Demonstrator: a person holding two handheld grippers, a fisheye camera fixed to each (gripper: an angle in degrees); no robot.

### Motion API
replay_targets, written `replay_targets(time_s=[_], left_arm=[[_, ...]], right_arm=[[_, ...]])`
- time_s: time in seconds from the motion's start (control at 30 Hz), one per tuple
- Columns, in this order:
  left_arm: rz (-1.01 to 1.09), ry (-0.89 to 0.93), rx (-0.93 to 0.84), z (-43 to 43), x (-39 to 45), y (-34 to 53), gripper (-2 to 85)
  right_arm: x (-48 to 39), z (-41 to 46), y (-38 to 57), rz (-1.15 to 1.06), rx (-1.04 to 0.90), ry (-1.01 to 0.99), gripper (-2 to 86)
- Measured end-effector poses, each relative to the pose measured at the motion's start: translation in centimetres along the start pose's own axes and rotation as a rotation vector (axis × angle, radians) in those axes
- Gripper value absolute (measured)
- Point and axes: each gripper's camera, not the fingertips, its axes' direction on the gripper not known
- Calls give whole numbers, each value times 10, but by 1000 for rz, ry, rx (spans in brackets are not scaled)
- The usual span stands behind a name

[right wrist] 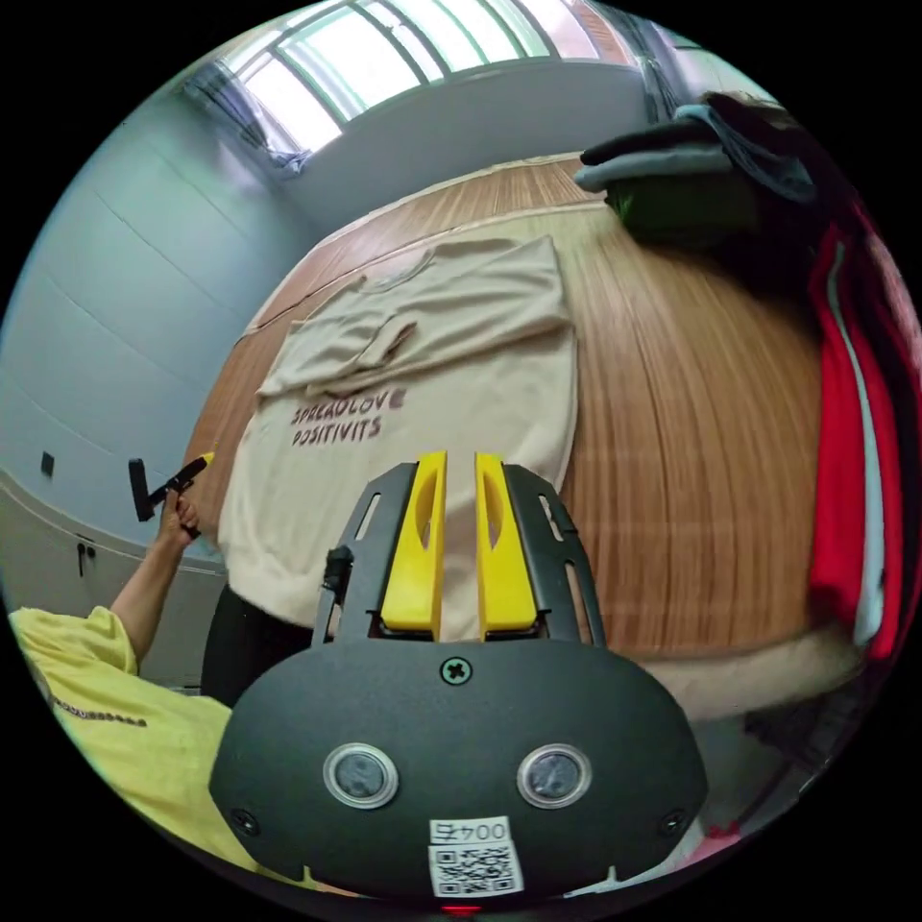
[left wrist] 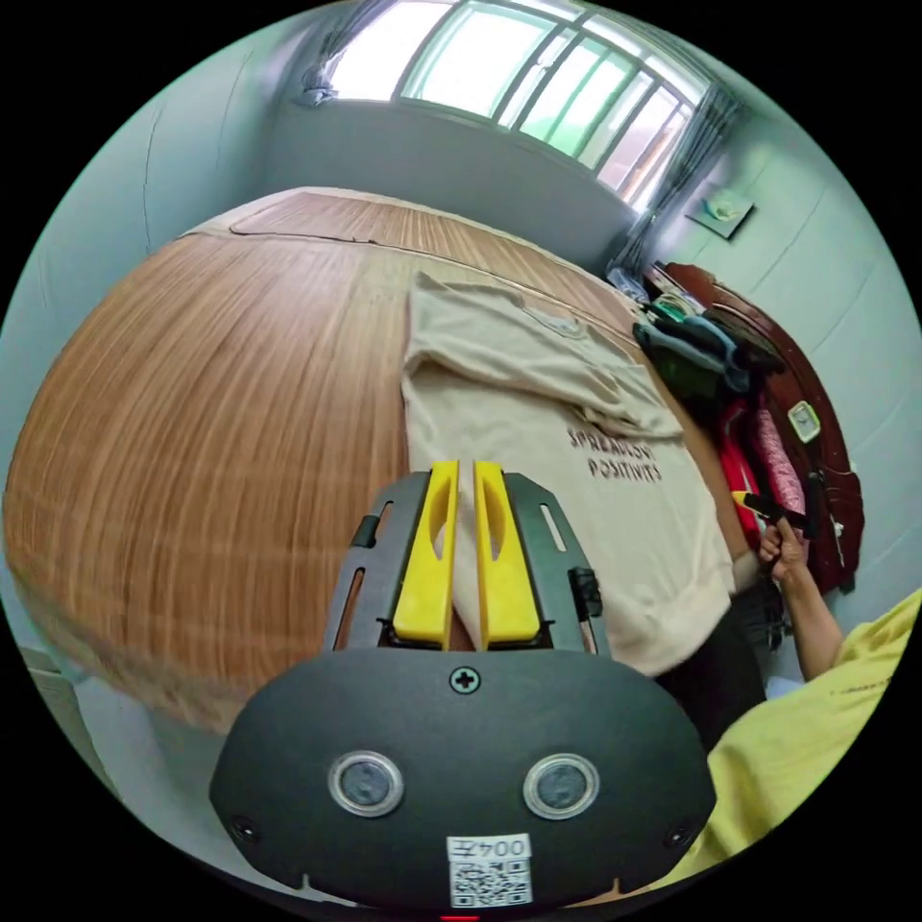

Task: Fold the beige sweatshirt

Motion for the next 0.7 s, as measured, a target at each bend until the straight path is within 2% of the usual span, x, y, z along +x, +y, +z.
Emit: replay_targets(time_s=[0.07,0.17,0.3,0.37,0.7], left_arm=[[-33,-17,7,-26,4,63,10],[-100,-29,-3,-37,-2,113,5],[-129,-15,-59,-28,-12,134,4],[-192,63,-65,-24,-27,141,4],[-380,344,7,-32,-94,182,31]], right_arm=[[-1,-8,59,60,-5,-40,53],[-5,-4,99,88,-33,-25,38],[-18,11,111,38,-95,75,30],[-28,32,117,3,-185,182,27],[-46,36,149,-45,-178,322,14]])
